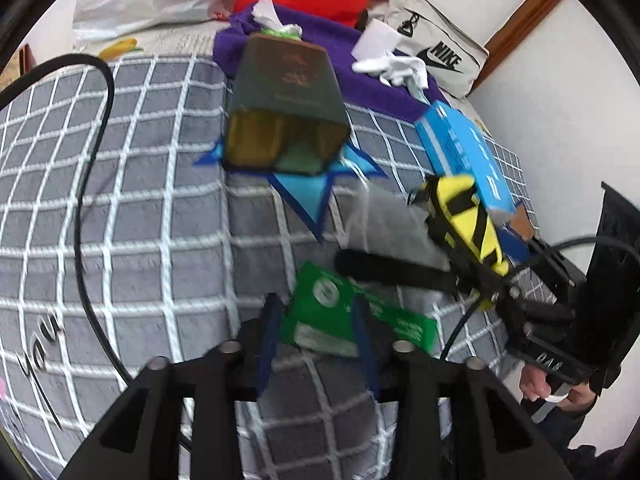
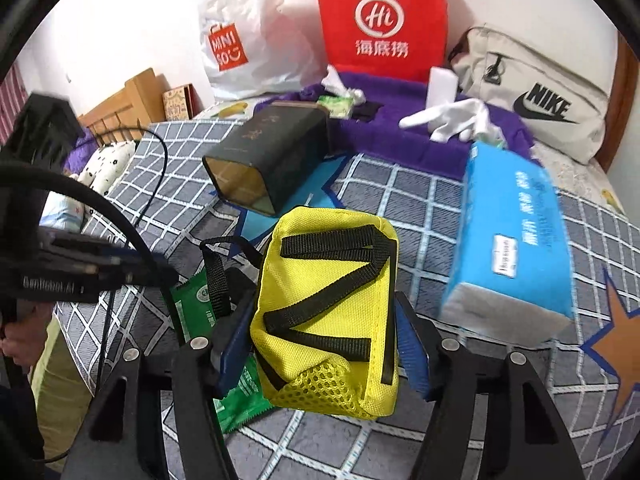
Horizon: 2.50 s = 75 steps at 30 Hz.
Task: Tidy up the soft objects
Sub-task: 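Lift the yellow bag with the right tool while the left tool grasps the green packet, then carry the green packet with the left tool while the right tool carries the yellow bag to the towel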
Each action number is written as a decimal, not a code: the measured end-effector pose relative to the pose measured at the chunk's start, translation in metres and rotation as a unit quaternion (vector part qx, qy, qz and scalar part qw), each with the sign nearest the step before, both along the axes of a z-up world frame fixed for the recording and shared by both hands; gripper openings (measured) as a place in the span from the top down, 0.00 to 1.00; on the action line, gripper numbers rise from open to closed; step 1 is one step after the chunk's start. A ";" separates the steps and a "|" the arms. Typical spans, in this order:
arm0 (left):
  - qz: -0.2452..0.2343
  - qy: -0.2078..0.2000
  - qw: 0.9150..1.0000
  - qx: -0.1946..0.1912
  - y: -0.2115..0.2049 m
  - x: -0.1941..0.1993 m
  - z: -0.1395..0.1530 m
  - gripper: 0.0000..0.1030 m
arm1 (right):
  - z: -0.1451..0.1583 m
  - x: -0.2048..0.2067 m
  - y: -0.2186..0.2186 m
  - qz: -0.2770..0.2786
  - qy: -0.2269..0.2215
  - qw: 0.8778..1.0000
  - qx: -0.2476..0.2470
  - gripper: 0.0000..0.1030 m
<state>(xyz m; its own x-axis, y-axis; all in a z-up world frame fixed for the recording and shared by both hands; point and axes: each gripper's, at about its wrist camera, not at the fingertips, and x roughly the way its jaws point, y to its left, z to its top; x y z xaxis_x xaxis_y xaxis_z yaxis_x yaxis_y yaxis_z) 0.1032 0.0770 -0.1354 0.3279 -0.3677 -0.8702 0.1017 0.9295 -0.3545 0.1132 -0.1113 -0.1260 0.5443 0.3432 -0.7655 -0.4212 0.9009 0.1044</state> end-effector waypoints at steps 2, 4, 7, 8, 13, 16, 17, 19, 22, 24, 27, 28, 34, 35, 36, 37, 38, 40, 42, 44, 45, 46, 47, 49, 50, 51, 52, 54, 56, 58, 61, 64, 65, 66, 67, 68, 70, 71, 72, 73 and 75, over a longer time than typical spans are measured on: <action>-0.002 0.004 1.000 -0.004 -0.006 -0.008 -0.001 0.56 | 0.007 -0.006 -0.008 -0.004 -0.007 1.000 0.007 0.38; 0.004 0.015 1.000 -0.001 -0.012 -0.014 -0.005 0.56 | 0.013 -0.013 -0.016 -0.008 -0.015 1.000 0.013 0.38; 0.021 0.034 0.999 -0.012 -0.018 -0.020 -0.013 0.56 | 0.022 -0.024 -0.029 -0.010 -0.030 0.999 0.016 0.38; 0.029 0.040 0.999 -0.019 -0.020 -0.023 -0.016 0.56 | 0.024 -0.027 -0.033 -0.011 -0.033 0.999 0.015 0.38; 0.044 0.054 0.997 -0.018 -0.043 -0.026 -0.025 0.56 | 0.028 -0.037 -0.052 -0.015 -0.040 0.999 0.019 0.38; 0.065 0.043 0.997 -0.002 -0.048 -0.025 -0.025 0.56 | 0.028 -0.041 -0.067 -0.019 -0.041 0.999 0.027 0.38; 0.074 0.045 0.996 0.001 -0.049 -0.024 -0.025 0.56 | 0.029 -0.042 -0.070 -0.020 -0.041 0.999 0.028 0.38; 0.090 0.044 0.995 0.011 -0.049 -0.021 -0.024 0.56 | 0.028 -0.044 -0.077 -0.021 -0.040 0.999 0.029 0.38; 0.104 0.043 0.993 0.028 -0.053 -0.012 -0.024 0.54 | 0.029 -0.049 -0.090 -0.023 -0.045 0.998 0.038 0.38; 0.113 0.042 0.992 0.041 -0.059 -0.005 -0.023 0.50 | 0.030 -0.051 -0.096 -0.025 -0.048 0.998 0.044 0.38; 0.120 0.035 0.989 0.082 -0.073 0.005 -0.023 0.48 | 0.030 -0.055 -0.104 -0.025 -0.051 0.997 0.050 0.38; 0.120 0.031 0.987 0.099 -0.078 0.008 -0.023 0.48 | 0.030 -0.057 -0.105 -0.026 -0.053 0.997 0.050 0.38; 0.159 0.034 0.981 0.105 -0.075 0.017 -0.021 0.48 | 0.023 -0.064 -0.116 -0.026 -0.046 0.997 0.062 0.38; 0.161 0.032 0.981 0.104 -0.074 0.016 -0.021 0.47 | 0.021 -0.065 -0.118 -0.025 -0.043 0.997 0.064 0.38; 0.162 0.030 0.981 0.105 -0.075 0.017 -0.021 0.45 | 0.020 -0.065 -0.119 -0.024 -0.042 0.997 0.065 0.38; 0.166 0.028 0.980 0.111 -0.075 0.019 -0.023 0.44 | 0.018 -0.067 -0.121 -0.024 -0.040 0.997 0.067 0.38; 0.168 0.028 0.979 0.116 -0.078 0.022 -0.025 0.43 | 0.017 -0.067 -0.122 -0.024 -0.038 0.997 0.068 0.38; 0.169 0.019 0.977 0.129 -0.083 0.023 -0.027 0.40 | 0.015 -0.067 -0.123 -0.024 -0.034 0.997 0.069 0.38; 0.164 0.011 0.976 0.143 -0.089 0.023 -0.028 0.40 | 0.012 -0.067 -0.125 -0.027 -0.030 0.997 0.071 0.38; 0.148 -0.001 0.977 0.154 -0.092 0.022 -0.027 0.44 | 0.012 -0.068 -0.127 -0.029 -0.031 0.997 0.071 0.38; 0.143 -0.006 0.977 0.157 -0.092 0.021 -0.026 0.50 | 0.012 -0.069 -0.128 -0.030 -0.032 0.997 0.070 0.38; 0.136 -0.010 0.978 0.159 -0.090 0.019 -0.026 0.52 | 0.013 -0.069 -0.129 -0.031 -0.033 0.997 0.070 0.38; 0.130 -0.012 0.980 0.151 -0.087 0.018 -0.025 0.55 | 0.013 -0.069 -0.129 -0.032 -0.033 0.996 0.071 0.38; 0.123 -0.014 0.982 0.139 -0.080 0.013 -0.023 0.59 | 0.013 -0.068 -0.130 -0.034 -0.033 0.996 0.070 0.38; 0.121 -0.014 0.984 0.130 -0.074 0.011 -0.022 0.59 | 0.013 -0.068 -0.129 -0.035 -0.032 0.996 0.069 0.38; 0.119 -0.014 0.985 0.123 -0.070 0.008 -0.021 0.61 | 0.012 -0.067 -0.129 -0.036 -0.032 0.996 0.069 0.38; 0.118 -0.017 0.986 0.117 -0.066 0.007 -0.020 0.61 | 0.012 -0.067 -0.128 -0.036 -0.031 0.996 0.069 0.38; 0.115 -0.026 0.986 0.115 -0.058 0.002 -0.017 0.61 | 0.012 -0.067 -0.125 -0.034 -0.031 0.997 0.068 0.38; 0.111 -0.031 0.988 0.098 -0.048 -0.001 -0.015 0.63 | 0.013 -0.067 -0.122 -0.032 -0.033 0.997 0.065 0.38; 0.114 -0.033 0.989 0.089 -0.041 -0.001 -0.015 0.64 | 0.014 -0.066 -0.118 -0.030 -0.034 0.997 0.063 0.38; 0.116 -0.040 0.990 0.074 -0.033 -0.002 -0.011 0.65 | 0.014 -0.063 -0.114 -0.030 -0.033 0.997 0.060 0.38; 0.109 -0.049 0.990 0.071 -0.031 -0.003 -0.007 0.65 | 0.015 -0.060 -0.112 -0.032 -0.032 0.997 0.057 0.38; 0.104 -0.051 0.991 0.068 -0.030 -0.003 -0.006 0.66 | 0.016 -0.059 -0.111 -0.032 -0.033 0.997 0.058 0.38; 0.102 -0.052 0.991 0.067 -0.030 -0.003 -0.006 0.67 | 0.017 -0.059 -0.111 -0.032 -0.034 0.997 0.059 0.38; 0.101 -0.053 0.991 0.065 -0.029 -0.003 -0.005 0.67 | 0.018 -0.058 -0.110 -0.031 -0.033 0.997 0.060 0.38; 0.098 -0.055 0.992 0.064 -0.028 -0.003 -0.004 0.67 | 0.019 -0.057 -0.110 -0.031 -0.033 0.997 0.061 0.38; 0.095 -0.059 0.992 0.065 -0.027 -0.003 -0.001 0.67 | 0.022 -0.056 -0.108 -0.031 -0.037 0.997 0.059 0.38; 0.093 -0.062 0.992 0.065 -0.027 -0.003 0.001 0.67 | 0.023 -0.056 -0.107 -0.031 -0.039 0.997 0.058 0.38; 0.092 -0.063 0.992 0.065 -0.027 -0.003 0.002 0.67 | 0.024 -0.055 -0.107 -0.031 -0.040 0.997 0.057 0.38; 0.089 -0.065 0.992 0.064 -0.028 -0.003 0.004 0.67 | 0.025 -0.054 -0.106 -0.031 -0.042 0.997 0.056 0.38; 0.080 -0.069 0.992 0.065 -0.029 -0.003 0.008 0.67 | 0.029 -0.051 -0.104 -0.029 -0.046 0.997 0.057 0.38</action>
